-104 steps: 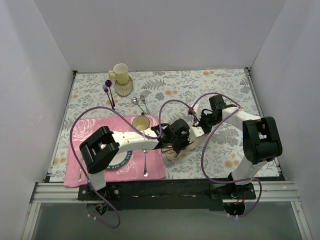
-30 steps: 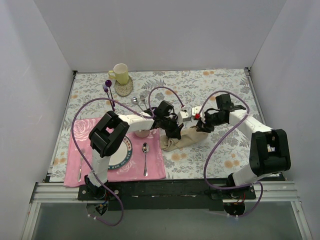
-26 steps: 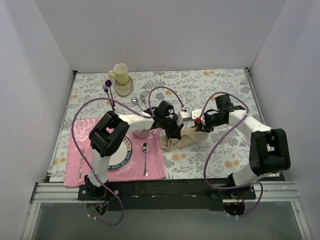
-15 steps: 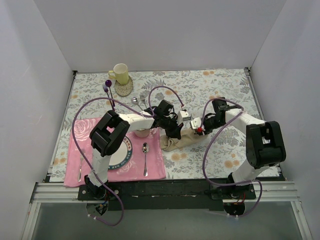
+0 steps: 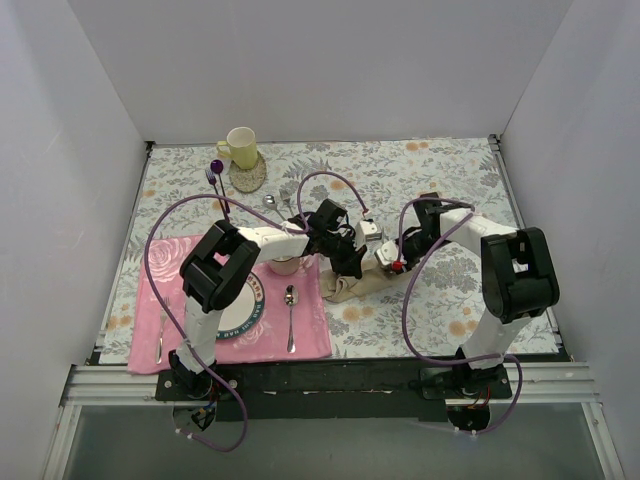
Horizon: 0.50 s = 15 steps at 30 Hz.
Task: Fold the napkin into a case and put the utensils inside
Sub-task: Stuff the top corner of the smaller-rectangle-folded napkin into the folded napkin.
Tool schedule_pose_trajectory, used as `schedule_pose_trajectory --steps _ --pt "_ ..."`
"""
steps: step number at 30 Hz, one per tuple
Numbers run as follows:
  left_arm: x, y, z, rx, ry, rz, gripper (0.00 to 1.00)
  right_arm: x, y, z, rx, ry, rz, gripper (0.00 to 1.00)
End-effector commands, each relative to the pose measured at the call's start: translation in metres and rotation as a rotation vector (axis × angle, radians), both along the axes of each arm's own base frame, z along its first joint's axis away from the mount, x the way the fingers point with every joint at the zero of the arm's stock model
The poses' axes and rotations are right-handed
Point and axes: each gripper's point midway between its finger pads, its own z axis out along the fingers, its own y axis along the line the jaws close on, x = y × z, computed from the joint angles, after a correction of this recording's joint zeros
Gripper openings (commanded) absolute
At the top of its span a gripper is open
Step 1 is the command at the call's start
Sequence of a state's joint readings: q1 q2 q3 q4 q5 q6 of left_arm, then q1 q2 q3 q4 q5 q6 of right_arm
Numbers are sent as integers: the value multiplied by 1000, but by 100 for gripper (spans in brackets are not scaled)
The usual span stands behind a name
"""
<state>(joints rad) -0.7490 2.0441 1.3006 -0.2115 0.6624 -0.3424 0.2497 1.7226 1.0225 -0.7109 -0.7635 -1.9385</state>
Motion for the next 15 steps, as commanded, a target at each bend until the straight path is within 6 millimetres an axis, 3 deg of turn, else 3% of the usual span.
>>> schedule_pose_trajectory --steps 1,10,15 --pt "-8 18 -30 101 44 -1 0 0 2 1 -29 1 70 42" --pt "-9 20 -30 101 50 -3 0 0 -3 -15 -118 41 105 36" --pt "-7 21 -31 100 47 -2 0 2 -6 -19 -146 55 101 14"
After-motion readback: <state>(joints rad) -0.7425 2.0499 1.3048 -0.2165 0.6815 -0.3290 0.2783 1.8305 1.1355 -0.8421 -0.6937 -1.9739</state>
